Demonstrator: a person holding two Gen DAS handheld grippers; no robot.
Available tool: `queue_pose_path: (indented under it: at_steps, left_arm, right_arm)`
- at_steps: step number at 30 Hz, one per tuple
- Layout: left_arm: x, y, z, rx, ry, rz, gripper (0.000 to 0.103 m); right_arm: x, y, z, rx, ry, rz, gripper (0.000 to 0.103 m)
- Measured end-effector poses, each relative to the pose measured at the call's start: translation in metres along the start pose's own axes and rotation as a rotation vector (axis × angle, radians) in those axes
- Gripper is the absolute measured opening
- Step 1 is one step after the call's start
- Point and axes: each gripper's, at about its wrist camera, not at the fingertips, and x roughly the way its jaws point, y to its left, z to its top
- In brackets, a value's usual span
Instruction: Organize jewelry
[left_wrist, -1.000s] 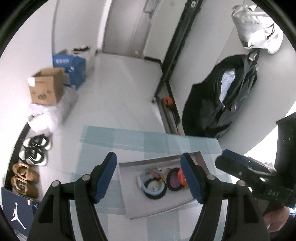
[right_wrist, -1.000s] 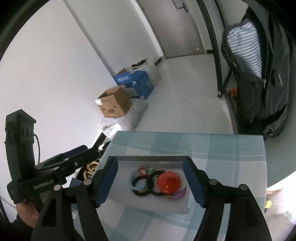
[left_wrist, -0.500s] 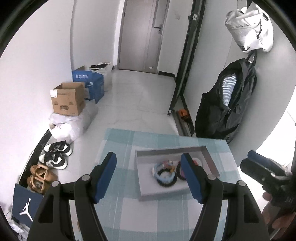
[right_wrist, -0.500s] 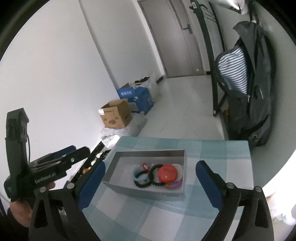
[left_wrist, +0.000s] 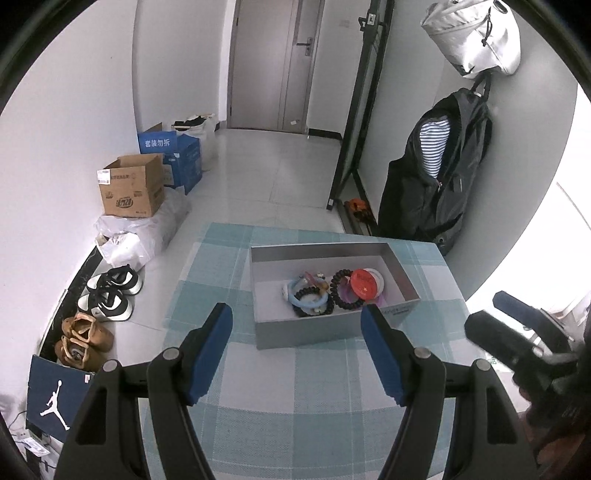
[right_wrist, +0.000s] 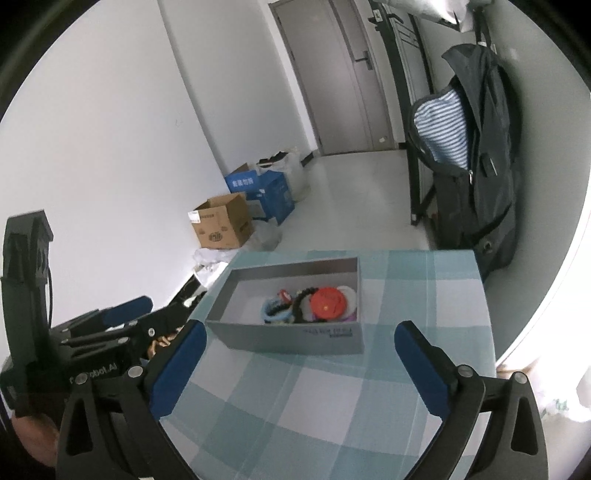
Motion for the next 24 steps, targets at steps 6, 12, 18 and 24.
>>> queue_pose_path:
  at_steps: [6,12,18,24]
  left_arm:
    - [-0.0024,0.0014,-0.0014,-0.001,-0.015,-0.009,0.068]
    - [-0.0020,0.0008,-0.0031,0.006,-0.016,0.001,0.068]
    - [-0.0016,0.0001,-0.0040,0.002,-0.015,0.007,0.068]
    - [-0.0012,0.0012,-0.0038,-0.004,-0.020,0.006,0.068]
  right_arm:
    - [-0.0023,0.0016,-0.0034,-0.009,-0.007,-0.012,0.103]
    - [-0.0041,0.0014,-0.0019,0.000,-0.016,-0.007,0.103]
    - [-0.0043,0.0017,-0.0009,0.004,-0.019,-0.006,0.103]
    - [-0.0051,0.0012,-0.0008,0.009,-0.019,-0.005,0.103]
